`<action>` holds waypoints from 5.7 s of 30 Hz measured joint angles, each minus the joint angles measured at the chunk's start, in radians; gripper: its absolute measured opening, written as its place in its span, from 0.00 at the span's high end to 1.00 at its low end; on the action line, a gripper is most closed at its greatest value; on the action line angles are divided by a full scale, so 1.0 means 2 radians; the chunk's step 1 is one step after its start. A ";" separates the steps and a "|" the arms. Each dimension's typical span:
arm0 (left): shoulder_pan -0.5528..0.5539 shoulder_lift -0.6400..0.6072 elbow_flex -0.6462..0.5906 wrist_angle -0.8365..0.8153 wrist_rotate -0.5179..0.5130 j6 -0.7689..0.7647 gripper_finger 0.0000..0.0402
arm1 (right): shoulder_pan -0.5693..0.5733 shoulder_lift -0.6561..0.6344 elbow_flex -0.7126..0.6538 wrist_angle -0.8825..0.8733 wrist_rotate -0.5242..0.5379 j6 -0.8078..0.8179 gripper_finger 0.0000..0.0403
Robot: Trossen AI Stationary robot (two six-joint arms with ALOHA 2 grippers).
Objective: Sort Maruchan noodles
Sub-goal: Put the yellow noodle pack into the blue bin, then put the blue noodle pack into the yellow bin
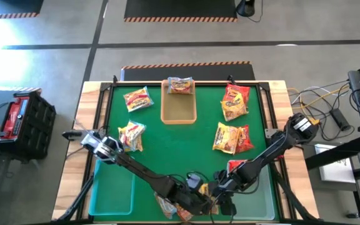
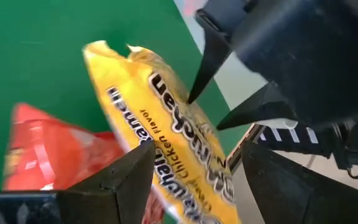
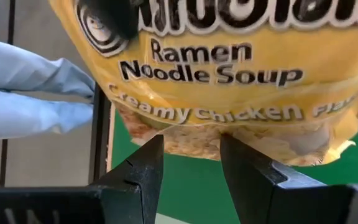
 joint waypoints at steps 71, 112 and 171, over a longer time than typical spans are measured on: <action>-0.014 0.037 0.186 -0.373 -0.152 -0.064 1.00 | -0.007 -0.143 -0.001 -0.074 0.106 -0.106 0.64; -0.092 -0.605 -0.432 -0.477 0.167 0.301 1.00 | -0.097 -0.099 -0.002 -0.068 0.159 -0.111 0.64; -0.123 -0.641 -0.533 -0.380 0.114 0.194 0.79 | -0.231 -0.099 -0.002 -0.069 0.157 -0.054 0.64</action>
